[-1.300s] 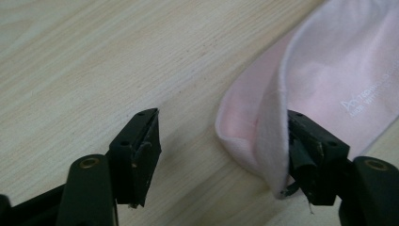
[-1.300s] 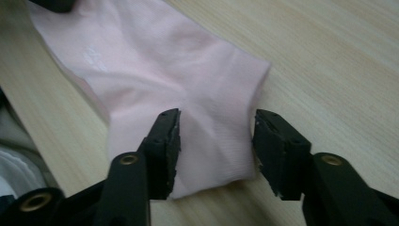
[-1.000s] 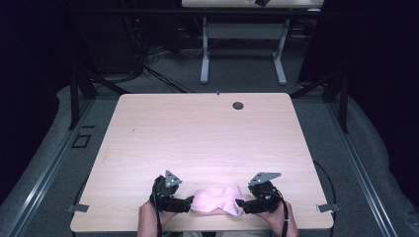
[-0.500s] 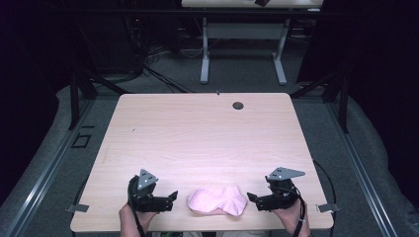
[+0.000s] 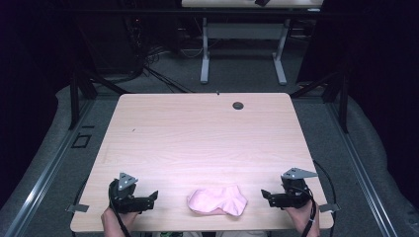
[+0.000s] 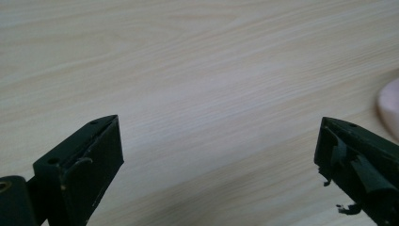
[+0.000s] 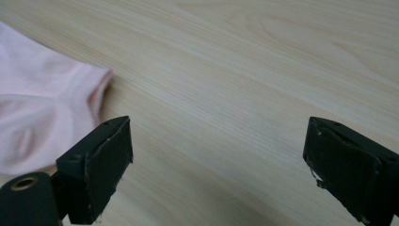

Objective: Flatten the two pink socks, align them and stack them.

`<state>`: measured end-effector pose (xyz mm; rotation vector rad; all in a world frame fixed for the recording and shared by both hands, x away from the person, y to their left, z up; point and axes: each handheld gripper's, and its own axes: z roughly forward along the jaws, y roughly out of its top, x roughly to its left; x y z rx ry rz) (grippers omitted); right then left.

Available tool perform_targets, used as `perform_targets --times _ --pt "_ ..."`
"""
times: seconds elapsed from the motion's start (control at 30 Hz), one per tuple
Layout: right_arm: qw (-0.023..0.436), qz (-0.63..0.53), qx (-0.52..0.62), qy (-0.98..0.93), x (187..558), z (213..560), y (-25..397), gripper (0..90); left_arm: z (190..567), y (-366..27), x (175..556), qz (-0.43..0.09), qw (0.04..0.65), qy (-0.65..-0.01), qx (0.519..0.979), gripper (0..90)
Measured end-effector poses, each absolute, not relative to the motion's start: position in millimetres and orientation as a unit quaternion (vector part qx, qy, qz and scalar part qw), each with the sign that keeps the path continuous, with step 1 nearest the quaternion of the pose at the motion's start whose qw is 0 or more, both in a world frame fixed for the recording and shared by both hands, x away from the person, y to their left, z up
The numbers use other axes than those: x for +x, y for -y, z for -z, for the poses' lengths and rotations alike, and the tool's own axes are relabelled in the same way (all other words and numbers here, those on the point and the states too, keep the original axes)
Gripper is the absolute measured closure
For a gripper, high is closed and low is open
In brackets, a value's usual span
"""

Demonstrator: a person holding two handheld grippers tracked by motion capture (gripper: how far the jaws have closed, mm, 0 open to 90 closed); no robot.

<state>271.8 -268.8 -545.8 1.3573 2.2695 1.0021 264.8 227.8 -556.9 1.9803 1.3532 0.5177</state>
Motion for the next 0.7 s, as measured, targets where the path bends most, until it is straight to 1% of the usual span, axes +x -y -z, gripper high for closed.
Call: perform_targets --times 0.27,0.37,0.43,0.5,0.7 --pt "0.158 -0.334 0.514 -0.774 282.6 570.6 287.2 6.8 580.0 -242.2 275.6 -0.182 0.319 -0.543 0.755 0.4" --pt "0.173 -0.328 0.52 -0.77 284.1 576.8 289.9 9.2 586.2 -244.2 278.8 -0.184 0.314 -0.546 0.754 0.2" --pt "0.19 -0.318 0.523 -0.767 285.0 580.8 290.0 11.1 588.1 -244.3 279.5 -0.194 0.315 -0.542 0.754 0.3" --pt "0.209 -0.311 0.521 -0.767 285.6 584.5 290.4 10.3 590.0 -244.1 281.0 -0.207 0.308 -0.534 0.76 0.3" --pt "0.215 -0.329 0.51 -0.765 288.8 589.5 293.9 5.5 592.4 -248.5 284.9 -0.216 0.316 -0.522 0.762 0.0"
